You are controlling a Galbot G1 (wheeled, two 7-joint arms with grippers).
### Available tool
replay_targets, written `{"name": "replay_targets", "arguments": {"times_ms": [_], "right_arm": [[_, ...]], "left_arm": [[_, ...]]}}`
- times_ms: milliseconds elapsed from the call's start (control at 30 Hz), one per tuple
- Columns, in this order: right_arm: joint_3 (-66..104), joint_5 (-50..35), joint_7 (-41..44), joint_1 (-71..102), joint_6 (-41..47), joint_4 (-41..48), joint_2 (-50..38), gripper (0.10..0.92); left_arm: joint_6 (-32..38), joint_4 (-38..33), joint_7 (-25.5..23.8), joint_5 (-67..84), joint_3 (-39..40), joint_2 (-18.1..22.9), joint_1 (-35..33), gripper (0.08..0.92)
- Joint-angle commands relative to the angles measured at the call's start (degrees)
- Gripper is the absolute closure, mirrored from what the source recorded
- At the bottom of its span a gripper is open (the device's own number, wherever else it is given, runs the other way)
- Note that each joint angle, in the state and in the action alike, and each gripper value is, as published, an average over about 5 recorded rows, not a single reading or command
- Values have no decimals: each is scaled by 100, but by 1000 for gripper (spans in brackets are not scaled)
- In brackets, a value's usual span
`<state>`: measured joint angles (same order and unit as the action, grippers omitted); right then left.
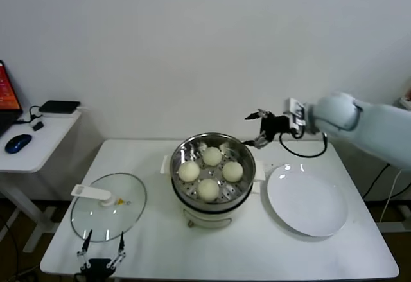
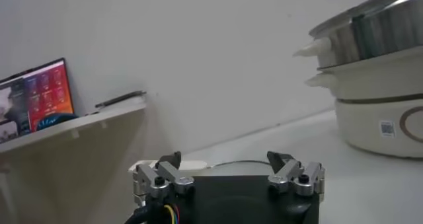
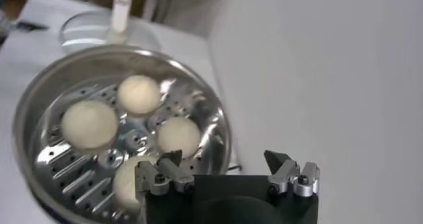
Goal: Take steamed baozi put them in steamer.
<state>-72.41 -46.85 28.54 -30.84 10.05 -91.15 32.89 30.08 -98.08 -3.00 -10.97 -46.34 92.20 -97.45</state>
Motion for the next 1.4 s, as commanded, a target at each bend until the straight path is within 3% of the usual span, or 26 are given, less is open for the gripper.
{"name": "replay_targets", "arguments": {"times_ms": [33, 267, 600, 900, 1400], "right_arm": [[8305, 940, -2068, 8694, -888, -1451, -993, 203], [10955, 1366, -2115, 11796, -1801, -2149, 1491, 203], [11176, 1771, -2026, 13106, -3355, -2102, 3569, 203], [10636, 2483, -2194, 13423, -4223, -1946, 4257, 203], [10347, 2360, -2432, 13518, -4113, -1891, 4326, 203]], "left_arm": [[46, 85, 46, -72, 10, 236, -47, 177], [109, 144, 86, -232, 107, 280, -88, 177], [142, 106, 104, -377, 173, 280, -197, 177], [161, 16, 128, -374, 181, 280, -275, 177], [200, -103, 147, -305, 182, 280, -255, 177]]}}
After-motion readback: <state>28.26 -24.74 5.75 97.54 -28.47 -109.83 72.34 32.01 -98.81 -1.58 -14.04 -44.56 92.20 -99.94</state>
